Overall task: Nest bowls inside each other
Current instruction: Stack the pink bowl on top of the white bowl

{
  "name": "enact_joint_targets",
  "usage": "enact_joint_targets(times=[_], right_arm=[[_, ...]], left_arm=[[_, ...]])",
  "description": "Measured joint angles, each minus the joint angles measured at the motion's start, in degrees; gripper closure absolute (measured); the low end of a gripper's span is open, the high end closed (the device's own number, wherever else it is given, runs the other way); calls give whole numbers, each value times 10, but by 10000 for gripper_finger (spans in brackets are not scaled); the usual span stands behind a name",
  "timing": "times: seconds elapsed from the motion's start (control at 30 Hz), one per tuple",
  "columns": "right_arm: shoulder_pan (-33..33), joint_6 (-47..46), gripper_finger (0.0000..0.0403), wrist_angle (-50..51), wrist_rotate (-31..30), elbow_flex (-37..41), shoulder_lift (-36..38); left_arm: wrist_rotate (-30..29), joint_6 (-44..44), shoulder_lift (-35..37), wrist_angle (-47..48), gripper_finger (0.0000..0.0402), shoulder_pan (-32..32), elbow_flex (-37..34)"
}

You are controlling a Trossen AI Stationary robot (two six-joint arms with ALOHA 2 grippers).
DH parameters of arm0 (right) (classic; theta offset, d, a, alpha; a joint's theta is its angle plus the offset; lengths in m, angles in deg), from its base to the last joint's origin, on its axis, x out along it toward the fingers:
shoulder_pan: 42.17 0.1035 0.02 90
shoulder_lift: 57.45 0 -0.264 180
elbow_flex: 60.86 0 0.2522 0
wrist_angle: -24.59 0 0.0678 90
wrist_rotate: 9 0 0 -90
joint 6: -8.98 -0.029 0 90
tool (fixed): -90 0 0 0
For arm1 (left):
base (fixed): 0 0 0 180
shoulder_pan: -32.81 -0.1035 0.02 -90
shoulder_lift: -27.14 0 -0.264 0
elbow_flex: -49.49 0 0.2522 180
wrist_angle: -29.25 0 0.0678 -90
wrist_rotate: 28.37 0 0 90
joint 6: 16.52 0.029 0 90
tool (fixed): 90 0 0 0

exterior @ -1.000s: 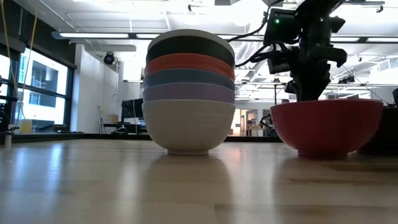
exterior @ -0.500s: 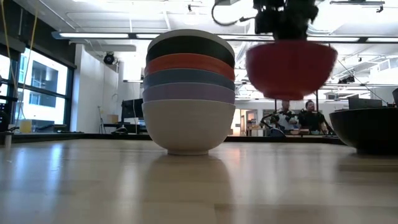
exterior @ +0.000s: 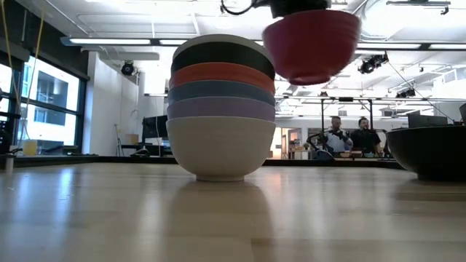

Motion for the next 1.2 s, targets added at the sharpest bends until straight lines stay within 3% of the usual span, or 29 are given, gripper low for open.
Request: enact_joint_targets(times=[0.33,0.47,0.57,0.73,1.2], right_arm=[[-5,24,403,57,4,-184,-82],[-3,23,403,69,4,-219,-95],[0,23,403,71,4,-224,-97],[0,25,403,71,4,-224,-97],[2,32,403,61,32,-223,-110]], left_arm=[[-412,-78,-57,115,216,0,0],[-630,-96,-86,120,216,0,0],[-740,-79,-109,120,216,0,0],[-749,-62,-150,118,216,-18,0],[-685,-41,-208,120,216,-38,0]])
